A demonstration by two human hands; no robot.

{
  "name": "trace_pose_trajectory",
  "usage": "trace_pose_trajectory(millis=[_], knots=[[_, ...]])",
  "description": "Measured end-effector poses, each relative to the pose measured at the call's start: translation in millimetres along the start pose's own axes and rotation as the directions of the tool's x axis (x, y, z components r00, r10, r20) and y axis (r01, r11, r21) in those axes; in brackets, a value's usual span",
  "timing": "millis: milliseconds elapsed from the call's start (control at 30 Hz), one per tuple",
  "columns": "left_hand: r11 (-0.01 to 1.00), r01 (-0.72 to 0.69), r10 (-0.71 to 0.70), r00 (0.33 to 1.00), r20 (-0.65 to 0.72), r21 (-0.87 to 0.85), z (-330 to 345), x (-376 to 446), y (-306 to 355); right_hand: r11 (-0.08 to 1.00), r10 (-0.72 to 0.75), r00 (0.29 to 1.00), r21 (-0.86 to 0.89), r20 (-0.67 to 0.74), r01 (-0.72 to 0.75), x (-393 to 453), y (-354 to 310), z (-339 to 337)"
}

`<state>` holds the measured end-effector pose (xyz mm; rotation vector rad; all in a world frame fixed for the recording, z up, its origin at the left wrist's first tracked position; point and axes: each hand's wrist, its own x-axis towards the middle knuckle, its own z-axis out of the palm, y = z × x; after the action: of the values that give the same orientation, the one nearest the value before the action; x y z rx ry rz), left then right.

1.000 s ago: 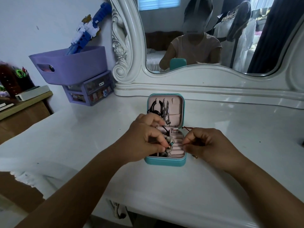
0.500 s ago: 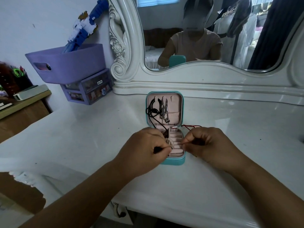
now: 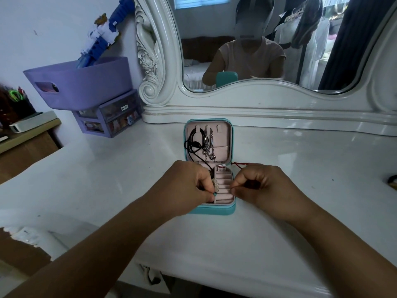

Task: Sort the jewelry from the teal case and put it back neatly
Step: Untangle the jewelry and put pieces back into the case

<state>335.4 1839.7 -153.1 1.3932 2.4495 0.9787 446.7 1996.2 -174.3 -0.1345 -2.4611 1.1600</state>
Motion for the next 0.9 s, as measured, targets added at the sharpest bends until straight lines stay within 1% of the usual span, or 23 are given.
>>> trace_pose_trajectory(millis=[33,67,133,200,267,333,533,600,667,733,833,900], knots=[[0.999,-0.034,0.034,0.999,0.023,0.009,-2.0,0.8,-0.4,1.0,0.002,1.0,0.005,0.0,-0.002,0.2,0.3,0.2],[0.995,-0.098,0.095,0.994,0.057,0.035,-4.3,1.9,-1.3,1.0,0.006,1.0,0.009,0.001,-0.006,0.3,0.6,0.1],[0.964,-0.249,0.236,0.962,0.139,0.089,-8.9,3.7,-5.2,1.0,0.006,1.0,0.01,0.002,-0.006,0.3,0.9,-0.1],[0.941,-0.316,0.286,0.934,0.214,0.122,-12.3,2.2,-8.8,1.0,0.0,1.0,0.005,0.003,0.0,-0.1,0.9,0.0],[0.929,-0.347,0.309,0.918,0.248,0.126,-14.9,0.4,-12.3,1.0,-0.002,1.0,0.009,0.001,0.002,-0.1,1.4,0.4],[0.935,-0.335,0.298,0.92,0.254,0.114,-16.4,-0.6,-13.0,1.0,0.004,1.0,0.017,-0.003,-0.004,0.6,2.1,0.6],[0.961,-0.224,0.165,0.935,0.314,0.161,-19.1,14.1,4.1,1.0,0.0,1.0,0.019,0.005,-0.001,1.5,0.7,1.3],[0.974,-0.182,0.129,0.935,0.33,0.136,-19.7,15.4,5.4,1.0,0.0,1.0,0.019,0.0,0.0,1.0,-1.2,0.4],[0.98,-0.175,0.132,0.93,0.344,0.097,-21.1,13.5,3.5,1.0,0.002,1.0,0.027,-0.001,-0.002,0.2,-3.4,-0.5],[0.989,-0.141,0.12,0.943,0.311,0.043,-26.4,11.1,1.4,1.0,0.001,1.0,0.018,0.001,-0.001,-0.1,-4.4,-1.0],[0.993,-0.089,0.103,0.974,0.201,-0.075,-36.7,9.3,3.1,1.0,0.017,1.0,0.011,0.006,-0.017,0.9,-3.8,-2.5],[0.993,-0.088,0.097,0.988,0.121,-0.079,-38.3,9.4,7.5,0.999,0.041,0.999,0.029,0.008,-0.041,1.1,-5.8,-5.5]])
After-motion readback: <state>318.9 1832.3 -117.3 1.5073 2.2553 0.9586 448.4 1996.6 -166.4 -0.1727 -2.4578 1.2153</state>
